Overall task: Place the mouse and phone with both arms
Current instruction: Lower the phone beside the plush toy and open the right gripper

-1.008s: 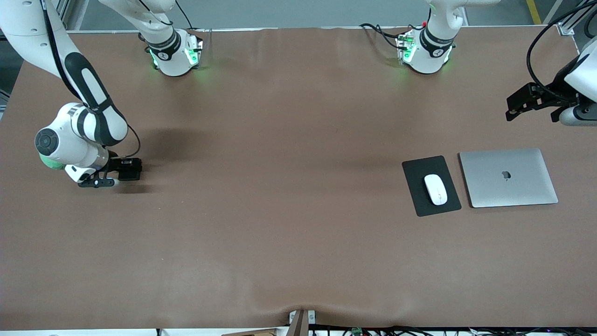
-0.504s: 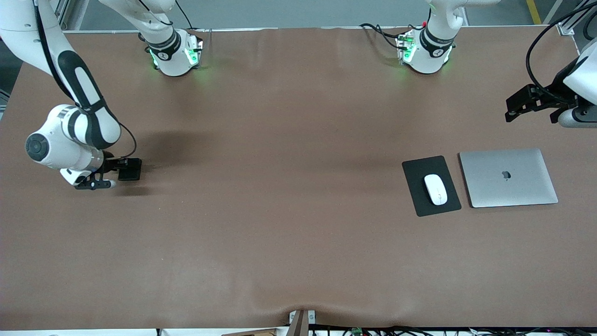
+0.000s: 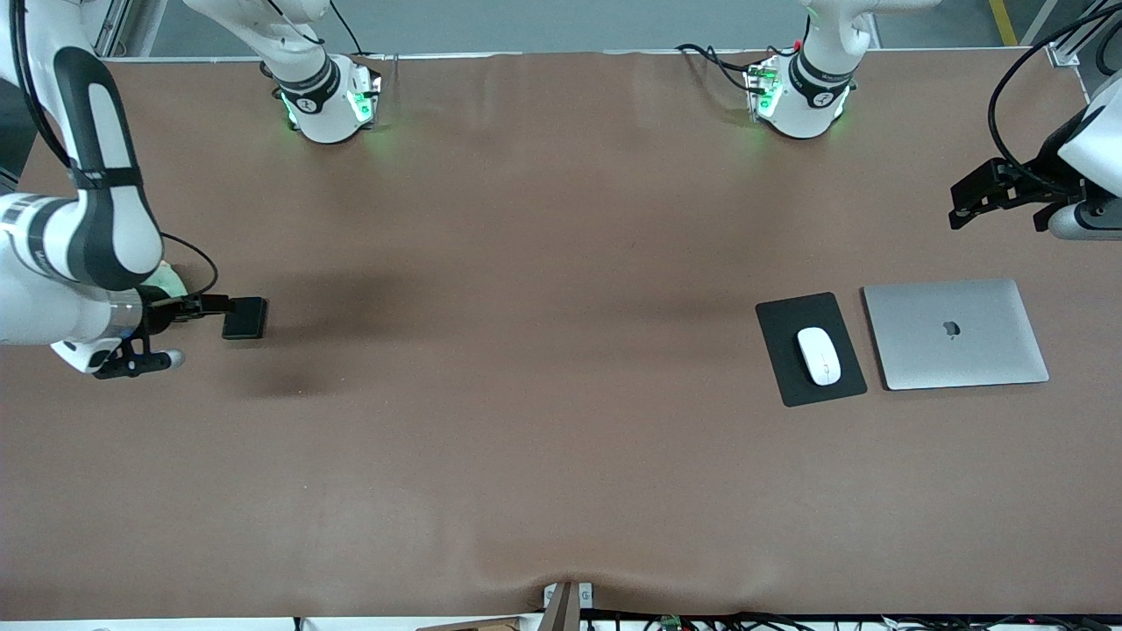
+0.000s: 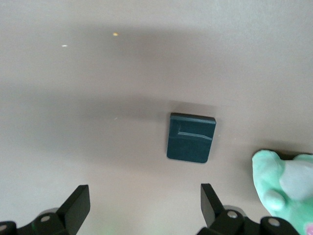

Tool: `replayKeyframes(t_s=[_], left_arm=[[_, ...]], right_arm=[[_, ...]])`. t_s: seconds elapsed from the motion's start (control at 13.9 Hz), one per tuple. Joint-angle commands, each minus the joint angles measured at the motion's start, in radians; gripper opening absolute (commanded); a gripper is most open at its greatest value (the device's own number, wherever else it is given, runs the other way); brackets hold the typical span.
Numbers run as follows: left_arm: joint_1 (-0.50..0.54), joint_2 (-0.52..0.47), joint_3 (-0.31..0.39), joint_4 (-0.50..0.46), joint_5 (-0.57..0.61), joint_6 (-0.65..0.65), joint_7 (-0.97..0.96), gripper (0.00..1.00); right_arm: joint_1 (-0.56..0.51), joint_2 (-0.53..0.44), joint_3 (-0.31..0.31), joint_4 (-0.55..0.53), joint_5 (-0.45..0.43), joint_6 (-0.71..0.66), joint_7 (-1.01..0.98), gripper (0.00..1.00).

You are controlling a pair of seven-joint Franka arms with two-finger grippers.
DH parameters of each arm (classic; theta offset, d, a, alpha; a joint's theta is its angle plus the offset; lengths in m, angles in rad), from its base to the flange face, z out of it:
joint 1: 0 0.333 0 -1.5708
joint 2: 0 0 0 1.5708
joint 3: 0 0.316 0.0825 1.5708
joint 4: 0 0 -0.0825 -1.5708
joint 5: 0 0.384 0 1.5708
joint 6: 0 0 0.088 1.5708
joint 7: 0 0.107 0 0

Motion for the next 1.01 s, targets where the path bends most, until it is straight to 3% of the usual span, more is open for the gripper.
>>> replayKeyframes(t_s=[0.0,0.29,0.72,0.94], left_arm=[[0.010,-0.012,-0.009,-0.004,-0.006,-0.001,0.010,1.00],[0.014,-0.010,-0.009,0.002,-0.006,-0.001,0.011,1.00],[0.015,-0.014,0.000,0.004,-0.003,-0.002,0.014,1.00],[0.015,-0.014,0.000,0.002,-0.003,-0.002,0.011,1.00]], right_arm=[[0.003,0.009,0.002,0.124,-0.004,-0.131,-0.010,1.00],[-0.003,0.014,0.043,0.309,0.002,-0.278,-0.094,1.00],[0.013,0.005,0.032,0.486,-0.009,-0.387,-0.111,1.00],[0.027,-0.012,0.025,0.595,0.000,-0.520,-0.114,1.00]])
